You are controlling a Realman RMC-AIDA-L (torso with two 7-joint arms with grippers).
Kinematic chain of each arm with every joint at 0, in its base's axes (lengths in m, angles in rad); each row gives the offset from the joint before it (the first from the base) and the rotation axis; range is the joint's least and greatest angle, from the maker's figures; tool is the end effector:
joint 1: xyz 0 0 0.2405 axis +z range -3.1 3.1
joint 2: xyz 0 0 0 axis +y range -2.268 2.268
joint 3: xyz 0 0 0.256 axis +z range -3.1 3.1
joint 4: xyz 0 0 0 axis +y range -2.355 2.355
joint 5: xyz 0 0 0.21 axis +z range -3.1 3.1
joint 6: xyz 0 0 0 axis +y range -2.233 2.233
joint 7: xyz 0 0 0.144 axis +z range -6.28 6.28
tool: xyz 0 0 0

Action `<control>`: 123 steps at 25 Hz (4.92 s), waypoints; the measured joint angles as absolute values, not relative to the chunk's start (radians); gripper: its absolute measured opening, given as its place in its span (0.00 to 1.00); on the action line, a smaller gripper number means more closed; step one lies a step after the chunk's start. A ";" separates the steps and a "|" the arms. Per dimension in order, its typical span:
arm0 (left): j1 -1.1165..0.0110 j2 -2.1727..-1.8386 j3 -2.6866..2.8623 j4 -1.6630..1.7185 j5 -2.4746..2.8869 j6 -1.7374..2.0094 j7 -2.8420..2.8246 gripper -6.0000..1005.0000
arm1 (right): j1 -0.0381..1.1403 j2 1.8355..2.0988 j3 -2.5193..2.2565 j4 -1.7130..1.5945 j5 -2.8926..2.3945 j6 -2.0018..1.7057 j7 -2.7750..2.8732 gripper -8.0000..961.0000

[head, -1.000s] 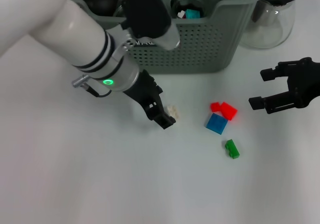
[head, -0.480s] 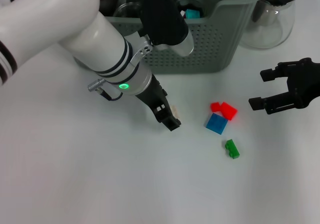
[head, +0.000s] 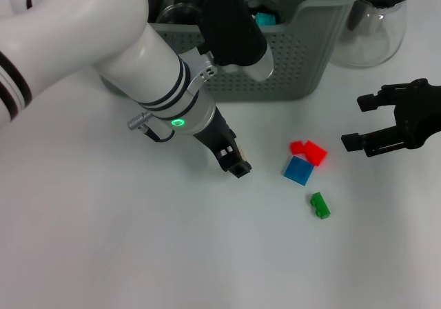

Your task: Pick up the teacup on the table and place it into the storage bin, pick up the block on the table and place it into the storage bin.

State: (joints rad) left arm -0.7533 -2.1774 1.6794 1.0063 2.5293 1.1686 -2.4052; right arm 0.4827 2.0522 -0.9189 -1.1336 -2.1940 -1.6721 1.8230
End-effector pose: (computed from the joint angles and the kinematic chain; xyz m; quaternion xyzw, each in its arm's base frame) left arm -0.1468 0.3540 -0.1160 -0.9634 -0.1599 0.1767 0.1223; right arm 0.2377 0.3314 0.0428 -0.9669 0.2286 0.0594 0.0962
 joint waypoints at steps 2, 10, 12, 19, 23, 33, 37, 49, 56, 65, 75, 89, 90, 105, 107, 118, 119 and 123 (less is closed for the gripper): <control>-0.751 -2.178 1.692 1.004 2.529 1.156 -2.405 0.75 | 0.483 2.053 -0.919 -1.134 -2.194 -1.672 1.823 0.98; -0.750 -2.178 1.750 0.983 2.529 1.117 -2.406 0.58 | 0.483 2.055 -0.919 -1.134 -2.195 -1.670 1.822 0.98; -0.750 -2.178 1.757 0.987 2.530 1.116 -2.406 0.57 | 0.483 2.056 -0.919 -1.133 -2.195 -1.669 1.822 0.98; -0.755 -2.178 1.761 0.992 2.530 1.118 -2.415 0.57 | 0.480 2.056 -0.919 -1.132 -2.195 -1.659 1.822 0.98; -0.758 -2.178 1.759 0.992 2.530 1.117 -2.434 0.52 | 0.480 2.056 -0.919 -1.133 -2.195 -1.658 1.822 0.98; -0.659 -2.178 1.747 1.173 2.510 1.190 -2.434 0.41 | 0.483 2.048 -0.919 -1.134 -2.200 -1.664 1.827 0.98; -0.569 -2.178 1.661 1.368 2.395 1.322 -2.416 0.41 | 0.485 2.046 -0.907 -1.134 -2.229 -1.668 1.840 0.98; -0.619 -2.167 1.230 1.487 2.018 1.360 -2.317 0.41 | 0.488 2.041 -0.870 -1.066 -2.293 -1.658 1.834 0.98; -0.795 -2.139 1.190 1.266 2.170 1.124 -2.331 0.41 | 0.500 2.048 -0.847 -1.053 -2.292 -1.667 1.849 0.98; -1.003 -2.089 1.160 0.816 2.274 0.839 -2.327 0.41 | 0.517 2.054 -0.841 -1.052 -2.292 -1.670 1.859 0.98; -1.025 -2.105 1.166 0.701 2.283 0.751 -2.319 0.41 | 0.545 2.057 -0.848 -1.051 -2.295 -1.671 1.859 0.98; -0.869 -2.116 1.133 0.991 2.186 0.910 -2.256 0.78 | 0.551 2.054 -0.849 -1.039 -2.296 -1.667 1.850 0.98; -0.843 -2.118 1.129 1.044 2.163 0.941 -2.245 0.82 | 0.551 2.054 -0.850 -1.038 -2.296 -1.667 1.850 0.98; -0.587 -2.173 1.032 1.334 1.888 1.770 -2.009 0.93 | 0.559 2.052 -0.839 -0.997 -2.291 -1.642 1.851 0.98; -0.593 -2.172 1.042 1.286 1.922 1.795 -2.004 0.93 | 0.559 2.056 -0.835 -0.990 -2.291 -1.637 1.851 0.98; -0.648 -2.177 1.332 1.219 2.125 1.713 -2.078 0.93 | 0.562 2.057 -0.815 -0.974 -2.291 -1.620 1.858 0.98; -0.655 -2.177 1.361 1.219 2.134 1.696 -2.096 0.93 | 0.564 2.057 -0.812 -0.974 -2.291 -1.621 1.858 0.98; -0.681 -2.177 1.464 1.208 2.178 1.594 -2.187 0.93 | 0.568 2.057 -0.803 -0.974 -2.290 -1.621 1.859 0.98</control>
State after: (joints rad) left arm -0.6806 -2.1772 1.4640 1.2080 2.1780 1.5940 -2.1868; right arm 0.5683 2.0571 -0.8029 -0.9739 -2.2902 -1.6208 1.8594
